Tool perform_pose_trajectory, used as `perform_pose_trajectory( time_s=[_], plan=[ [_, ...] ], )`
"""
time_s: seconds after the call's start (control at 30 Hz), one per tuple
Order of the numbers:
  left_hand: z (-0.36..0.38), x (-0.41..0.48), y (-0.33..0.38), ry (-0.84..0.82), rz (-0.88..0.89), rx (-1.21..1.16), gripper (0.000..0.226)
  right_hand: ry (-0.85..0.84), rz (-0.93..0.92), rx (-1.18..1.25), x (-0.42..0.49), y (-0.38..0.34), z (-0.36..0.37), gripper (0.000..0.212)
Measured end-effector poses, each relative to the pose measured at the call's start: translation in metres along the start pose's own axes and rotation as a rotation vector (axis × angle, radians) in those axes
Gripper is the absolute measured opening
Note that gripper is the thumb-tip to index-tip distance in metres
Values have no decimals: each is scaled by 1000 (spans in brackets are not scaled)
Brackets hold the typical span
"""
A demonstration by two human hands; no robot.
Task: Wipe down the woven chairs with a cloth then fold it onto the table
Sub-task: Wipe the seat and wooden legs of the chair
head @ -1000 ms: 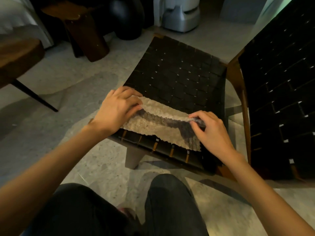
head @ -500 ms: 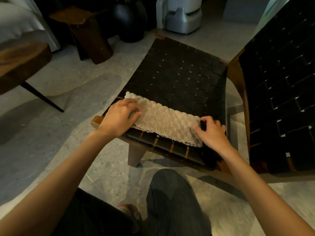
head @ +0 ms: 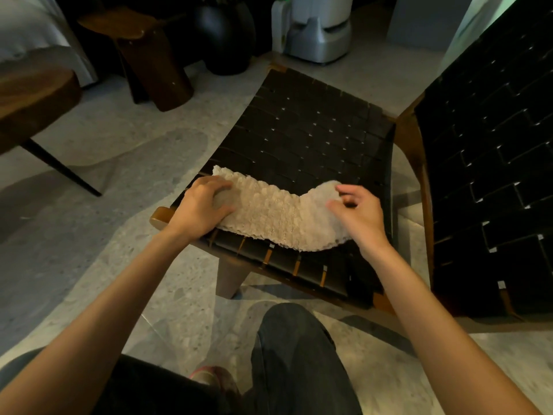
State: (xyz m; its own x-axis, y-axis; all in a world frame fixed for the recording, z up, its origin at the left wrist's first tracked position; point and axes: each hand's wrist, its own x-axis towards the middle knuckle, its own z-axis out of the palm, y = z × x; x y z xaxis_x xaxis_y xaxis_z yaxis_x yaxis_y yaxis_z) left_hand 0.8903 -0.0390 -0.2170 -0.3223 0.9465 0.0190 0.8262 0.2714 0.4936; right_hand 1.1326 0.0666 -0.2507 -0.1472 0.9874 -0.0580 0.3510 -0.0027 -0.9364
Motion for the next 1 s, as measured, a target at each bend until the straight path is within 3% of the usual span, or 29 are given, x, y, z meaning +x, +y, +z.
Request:
perform_pose_trajectory(
  time_s=[0.17,0.37,0.43,0.53,0.57,0.67,0.77,1.0],
  plan=[
    [-7,1,4,10,-153,-255,52,-135,-209,208,-15,-63,51,27],
    [-19,-6,-3,-8,-141,-399,50,-458,-164,192,-29,-74,110,21],
    [-21,-6,-7,16,-167,-364,50,-389,-330,108,-31,-67,113,24],
    [-20,-4,-11,44,-148,-291,51,-130,-596,-231,-25,-51,114,26],
    [-20,-3,-12,48,-134,-269,51,-161,-567,-363,-23,-46,115,37],
    [-18,-1,-13,53,-111,-210,53,-468,-386,-625,-21,-32,124,76],
    [-16,3,-13,48,-114,-225,54,-516,-425,-708,-24,-21,130,96],
    [-12,10,5,104,-131,-152,53,-403,-568,-647,-19,-17,107,63]
  ],
)
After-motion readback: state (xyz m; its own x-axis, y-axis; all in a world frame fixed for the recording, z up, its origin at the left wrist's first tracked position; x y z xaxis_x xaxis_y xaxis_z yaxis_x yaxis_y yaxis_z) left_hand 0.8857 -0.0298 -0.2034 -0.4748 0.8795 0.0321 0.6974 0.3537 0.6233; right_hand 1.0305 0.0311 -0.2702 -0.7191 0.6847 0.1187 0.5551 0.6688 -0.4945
